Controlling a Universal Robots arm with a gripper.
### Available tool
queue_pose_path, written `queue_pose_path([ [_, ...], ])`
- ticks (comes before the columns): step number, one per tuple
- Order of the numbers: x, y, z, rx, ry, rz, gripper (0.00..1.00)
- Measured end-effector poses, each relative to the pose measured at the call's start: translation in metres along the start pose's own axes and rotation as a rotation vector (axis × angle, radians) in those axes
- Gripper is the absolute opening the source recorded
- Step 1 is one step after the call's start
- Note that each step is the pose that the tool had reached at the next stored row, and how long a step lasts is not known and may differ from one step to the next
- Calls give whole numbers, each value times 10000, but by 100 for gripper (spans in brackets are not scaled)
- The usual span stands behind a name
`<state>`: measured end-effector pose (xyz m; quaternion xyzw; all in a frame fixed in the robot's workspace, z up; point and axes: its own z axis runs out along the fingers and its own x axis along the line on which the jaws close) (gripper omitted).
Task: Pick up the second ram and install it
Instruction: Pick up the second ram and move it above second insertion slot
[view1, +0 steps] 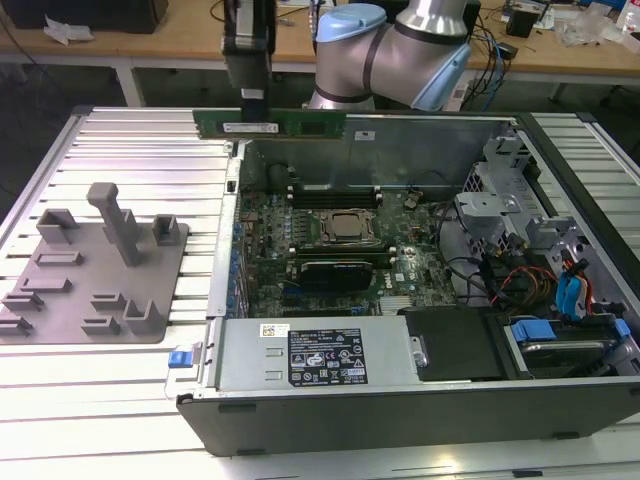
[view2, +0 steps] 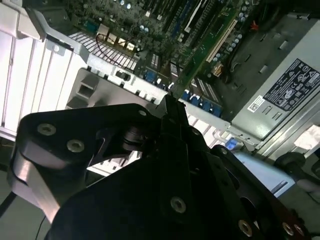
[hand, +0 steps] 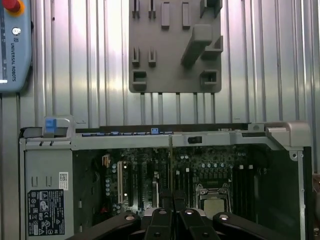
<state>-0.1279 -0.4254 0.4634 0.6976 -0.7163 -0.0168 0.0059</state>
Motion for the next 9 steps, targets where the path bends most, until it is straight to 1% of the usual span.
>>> queue_pose_path([
  [1, -1, -63, 30, -2, 0, -2, 9],
  [3, -3, -145, 68, -3, 0, -1, 9],
  [5, -4, -181, 86, -3, 0, -2, 9],
  [9, -7, -324, 152, -3, 0, -1, 9],
])
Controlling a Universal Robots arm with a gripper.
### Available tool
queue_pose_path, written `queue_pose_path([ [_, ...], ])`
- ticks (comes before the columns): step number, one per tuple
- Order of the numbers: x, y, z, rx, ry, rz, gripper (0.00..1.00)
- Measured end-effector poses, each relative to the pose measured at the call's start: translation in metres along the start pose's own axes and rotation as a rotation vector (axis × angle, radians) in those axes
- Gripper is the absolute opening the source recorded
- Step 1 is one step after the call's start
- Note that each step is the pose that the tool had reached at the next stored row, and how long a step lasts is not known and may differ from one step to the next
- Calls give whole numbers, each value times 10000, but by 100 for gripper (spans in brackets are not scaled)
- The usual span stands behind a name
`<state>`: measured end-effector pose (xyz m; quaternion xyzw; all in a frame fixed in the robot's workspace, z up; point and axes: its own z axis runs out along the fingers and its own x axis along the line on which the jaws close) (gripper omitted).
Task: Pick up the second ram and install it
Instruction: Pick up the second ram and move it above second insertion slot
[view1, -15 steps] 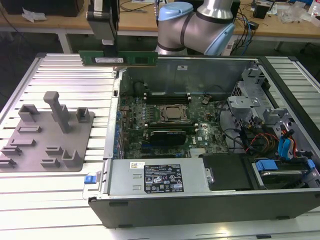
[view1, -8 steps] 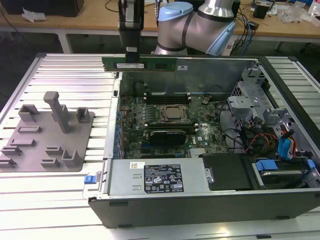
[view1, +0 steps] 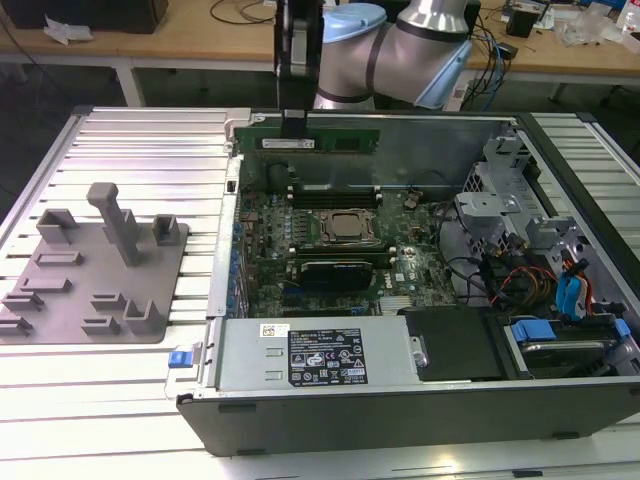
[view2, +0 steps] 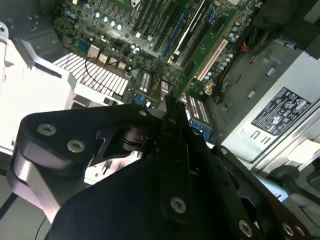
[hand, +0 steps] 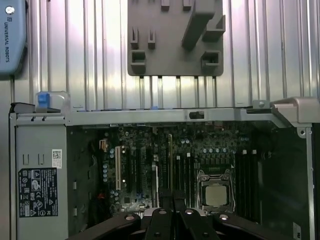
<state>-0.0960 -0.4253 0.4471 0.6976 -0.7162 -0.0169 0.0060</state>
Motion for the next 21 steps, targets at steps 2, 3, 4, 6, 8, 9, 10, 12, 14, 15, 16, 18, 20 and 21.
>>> queue_pose_path([
  [2, -2, -92, 30, 0, -1, 1, 9],
  [3, -2, -108, 33, 0, 0, 1, 9],
  [4, -3, -123, 37, 0, 0, 1, 9],
  [6, -4, -205, 59, 0, 0, 0, 9],
  [8, -6, -279, 76, 0, 0, 1, 9],
  [9, -7, -305, 82, 0, 0, 0, 9],
  [10, -8, -353, 95, 0, 0, 1, 9],
  [12, -11, -412, 109, 0, -1, 1, 9],
  [14, -12, -450, 118, 0, 0, 0, 9],
  [15, -14, -489, 127, 0, 0, 0, 9],
  [16, -15, -521, 134, 0, 0, 1, 9],
  [18, -16, -590, 151, -1, 1, 0, 9],
  [20, -18, -660, 171, 0, -1, 1, 9],
  [21, -19, -698, 183, 1, 0, 1, 9],
])
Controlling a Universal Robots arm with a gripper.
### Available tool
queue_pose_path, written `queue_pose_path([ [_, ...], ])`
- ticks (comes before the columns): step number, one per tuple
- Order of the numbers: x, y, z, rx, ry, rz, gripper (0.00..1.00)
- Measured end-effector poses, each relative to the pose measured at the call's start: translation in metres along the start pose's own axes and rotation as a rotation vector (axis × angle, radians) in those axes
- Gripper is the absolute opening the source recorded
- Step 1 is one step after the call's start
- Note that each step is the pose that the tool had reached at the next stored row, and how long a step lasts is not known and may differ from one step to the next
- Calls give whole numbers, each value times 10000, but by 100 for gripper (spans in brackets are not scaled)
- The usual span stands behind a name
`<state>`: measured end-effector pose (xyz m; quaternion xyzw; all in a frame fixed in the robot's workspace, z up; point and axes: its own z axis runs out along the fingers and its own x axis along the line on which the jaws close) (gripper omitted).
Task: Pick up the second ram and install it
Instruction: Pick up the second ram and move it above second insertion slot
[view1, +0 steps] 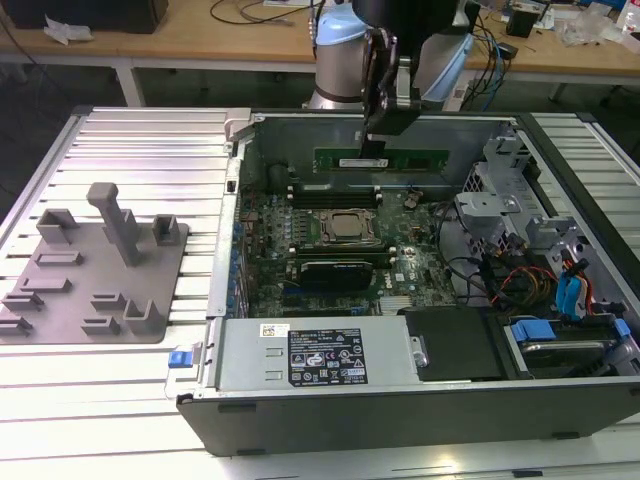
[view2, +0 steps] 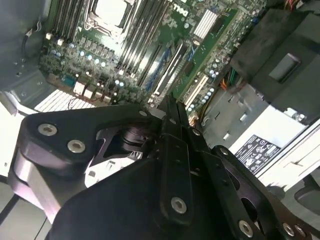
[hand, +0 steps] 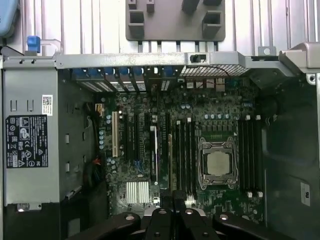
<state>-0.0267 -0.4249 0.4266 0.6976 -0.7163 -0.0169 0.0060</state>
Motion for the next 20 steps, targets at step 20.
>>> queue_pose_path([
  [20, -255, -24, 621, -42, 41, -1, 9],
])
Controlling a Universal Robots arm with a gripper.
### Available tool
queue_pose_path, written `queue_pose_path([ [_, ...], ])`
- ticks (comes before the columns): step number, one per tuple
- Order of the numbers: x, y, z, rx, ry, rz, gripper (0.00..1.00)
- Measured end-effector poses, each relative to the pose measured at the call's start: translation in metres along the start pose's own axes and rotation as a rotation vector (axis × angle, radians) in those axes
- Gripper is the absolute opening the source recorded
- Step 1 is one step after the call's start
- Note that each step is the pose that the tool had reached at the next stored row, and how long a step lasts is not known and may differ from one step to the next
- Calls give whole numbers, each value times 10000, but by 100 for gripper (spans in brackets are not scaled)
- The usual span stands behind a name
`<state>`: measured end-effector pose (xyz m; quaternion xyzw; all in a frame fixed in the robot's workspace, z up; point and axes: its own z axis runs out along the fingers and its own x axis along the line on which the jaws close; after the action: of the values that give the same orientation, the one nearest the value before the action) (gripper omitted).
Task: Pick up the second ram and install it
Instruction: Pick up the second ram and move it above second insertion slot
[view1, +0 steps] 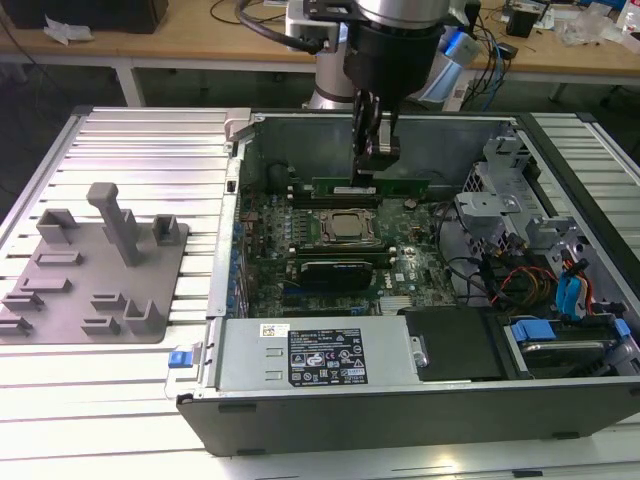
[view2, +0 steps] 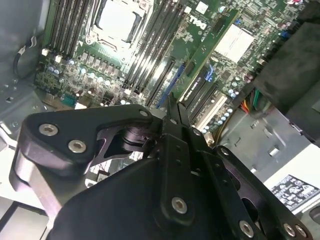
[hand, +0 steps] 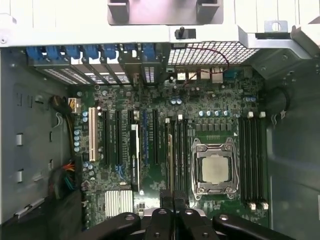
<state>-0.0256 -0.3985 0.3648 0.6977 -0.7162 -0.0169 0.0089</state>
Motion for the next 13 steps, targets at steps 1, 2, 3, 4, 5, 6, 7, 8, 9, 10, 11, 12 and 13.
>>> queue_pose_path([
  [1, -7, 2, 19, 0, 1, 0, 9],
  [2, -15, 4, 37, -1, 4, 0, 9],
  [3, -22, 7, 55, -2, 5, 0, 9],
  [4, -29, 9, 74, -3, 7, 0, 9],
  [5, -34, 10, 90, -3, 6, 0, 9],
  [6, -40, 13, 108, -3, 6, 0, 9],
  [7, -45, 15, 120, -3, 9, 0, 9],
  [8, -55, 18, 136, -4, 10, 0, 9],
  [9, -71, 24, 158, -3, 10, 1, 9],
  [10, -92, 29, 179, -3, 9, 0, 9],
  [11, -120, 37, 201, -3, 9, 1, 9],
  [12, -159, 49, 231, -3, 9, -1, 9],
  [13, -183, 56, 249, -3, 10, 0, 9],
])
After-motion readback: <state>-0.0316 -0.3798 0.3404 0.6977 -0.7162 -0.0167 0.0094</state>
